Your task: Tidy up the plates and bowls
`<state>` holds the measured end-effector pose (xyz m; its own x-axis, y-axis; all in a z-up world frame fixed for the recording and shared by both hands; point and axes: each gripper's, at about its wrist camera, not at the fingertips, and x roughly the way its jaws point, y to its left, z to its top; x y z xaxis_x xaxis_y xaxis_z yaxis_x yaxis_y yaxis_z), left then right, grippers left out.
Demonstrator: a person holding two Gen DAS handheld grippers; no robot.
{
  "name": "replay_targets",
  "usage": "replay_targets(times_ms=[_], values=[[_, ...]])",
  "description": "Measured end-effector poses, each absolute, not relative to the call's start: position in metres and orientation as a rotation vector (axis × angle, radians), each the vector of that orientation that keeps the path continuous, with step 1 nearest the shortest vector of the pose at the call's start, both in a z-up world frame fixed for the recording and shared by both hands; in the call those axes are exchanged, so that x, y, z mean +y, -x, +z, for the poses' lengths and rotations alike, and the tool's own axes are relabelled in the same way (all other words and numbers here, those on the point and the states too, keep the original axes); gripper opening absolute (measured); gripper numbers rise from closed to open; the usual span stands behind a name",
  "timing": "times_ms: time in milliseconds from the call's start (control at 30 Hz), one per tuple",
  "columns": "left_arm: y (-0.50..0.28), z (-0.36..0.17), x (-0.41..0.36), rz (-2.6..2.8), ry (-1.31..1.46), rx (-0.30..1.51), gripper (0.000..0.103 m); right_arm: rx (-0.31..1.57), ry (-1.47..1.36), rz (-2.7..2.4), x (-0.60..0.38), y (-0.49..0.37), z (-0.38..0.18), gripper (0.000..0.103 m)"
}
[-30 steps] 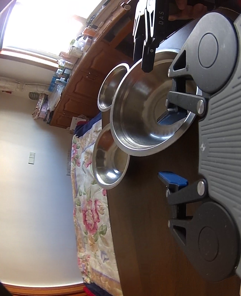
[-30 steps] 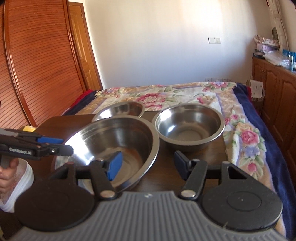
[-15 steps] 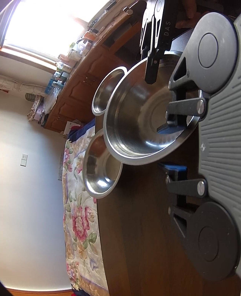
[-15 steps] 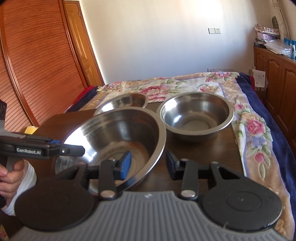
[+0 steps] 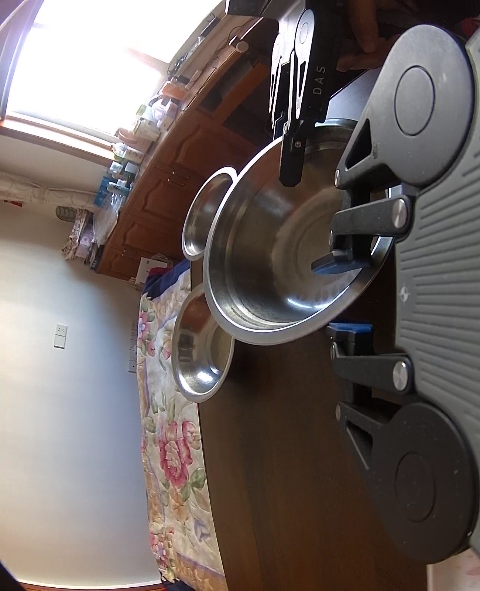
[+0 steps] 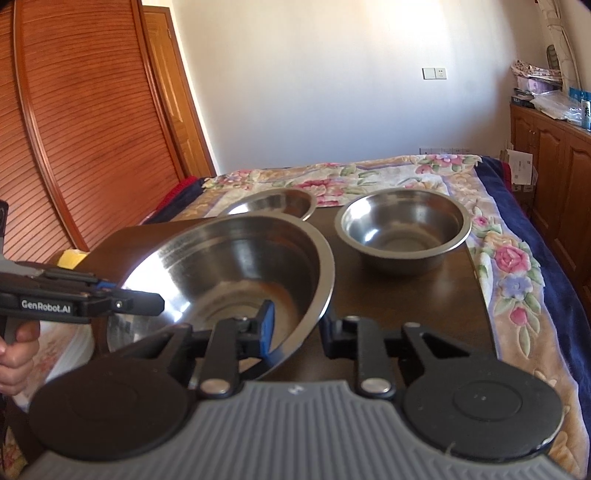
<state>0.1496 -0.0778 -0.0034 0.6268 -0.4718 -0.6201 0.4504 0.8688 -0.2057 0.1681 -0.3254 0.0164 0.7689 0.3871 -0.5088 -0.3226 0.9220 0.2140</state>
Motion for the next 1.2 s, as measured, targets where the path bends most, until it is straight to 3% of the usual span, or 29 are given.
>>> replay_targets(times_ms=[633,1200], values=[[-0.071,-0.003,-0.045,-0.516,-0.005,0.683,0.03,0.568,-0.087,0.446,-0.295,-0.105,0.022,0.028],[-0.057,-0.022,-0.041,-0.501,-0.017,0.714,0.031,0.58,-0.073,0.446,-0.285,-0.084,0.011,0.028]])
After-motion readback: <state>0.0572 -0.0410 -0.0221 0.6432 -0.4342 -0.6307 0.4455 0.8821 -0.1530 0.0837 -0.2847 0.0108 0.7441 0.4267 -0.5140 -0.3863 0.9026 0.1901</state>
